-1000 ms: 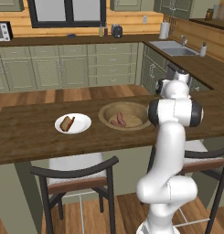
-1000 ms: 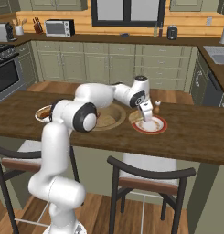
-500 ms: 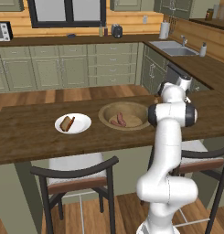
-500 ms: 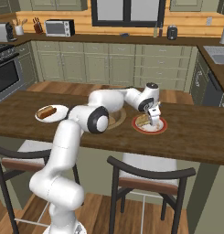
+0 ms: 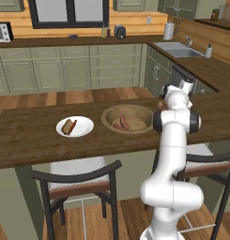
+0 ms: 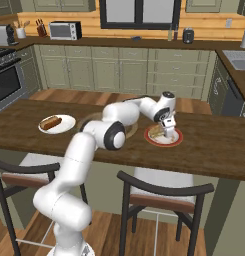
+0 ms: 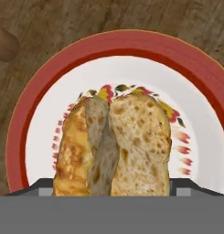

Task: Place one bun and one sausage from the bowl on each plate.

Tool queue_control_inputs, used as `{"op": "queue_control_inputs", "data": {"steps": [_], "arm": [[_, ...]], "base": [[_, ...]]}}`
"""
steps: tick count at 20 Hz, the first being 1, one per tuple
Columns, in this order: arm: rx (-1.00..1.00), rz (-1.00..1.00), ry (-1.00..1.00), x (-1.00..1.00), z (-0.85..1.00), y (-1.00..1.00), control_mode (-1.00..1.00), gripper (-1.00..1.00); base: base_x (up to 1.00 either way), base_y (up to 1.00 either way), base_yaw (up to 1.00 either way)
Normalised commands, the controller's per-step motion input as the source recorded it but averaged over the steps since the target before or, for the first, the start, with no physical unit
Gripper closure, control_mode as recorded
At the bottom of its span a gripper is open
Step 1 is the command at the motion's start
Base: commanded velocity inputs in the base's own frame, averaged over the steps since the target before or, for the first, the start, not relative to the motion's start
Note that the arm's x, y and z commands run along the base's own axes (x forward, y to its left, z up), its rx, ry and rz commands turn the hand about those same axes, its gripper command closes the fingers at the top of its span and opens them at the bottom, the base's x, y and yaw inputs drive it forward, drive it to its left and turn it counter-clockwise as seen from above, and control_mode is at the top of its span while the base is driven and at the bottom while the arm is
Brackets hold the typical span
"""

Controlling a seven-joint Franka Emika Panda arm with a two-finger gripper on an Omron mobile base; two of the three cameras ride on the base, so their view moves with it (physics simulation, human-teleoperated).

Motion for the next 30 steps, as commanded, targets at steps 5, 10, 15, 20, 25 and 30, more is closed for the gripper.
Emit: {"op": "queue_control_inputs", "data": {"steps": [5, 10, 15, 20, 25, 30], "arm": [[0.03, 0.0, 0.0, 0.37, -0.08, 0.14, -1.0, 1.0], [0.0, 0.0, 0.04, 0.05, -0.3, 0.0, -1.0, -1.0], [0.02, 0.0, 0.0, -0.02, 0.04, 0.0, -1.0, -1.0], [0.01, 0.0, 0.0, -0.03, 0.26, 0.0, -1.0, -1.0], [0.0, 0.0, -0.01, -0.6, 0.52, 0.08, -1.0, -1.0], [-0.01, 0.01, -0.01, -1.0, 0.46, 0.88, -1.0, -1.0]], "base": [[0.0, 0.0, 0.0], [0.0, 0.0, 0.0], [0.0, 0.0, 0.0], [0.0, 0.0, 0.0], [0.0, 0.0, 0.0], [0.0, 0.0, 0.0]]}}
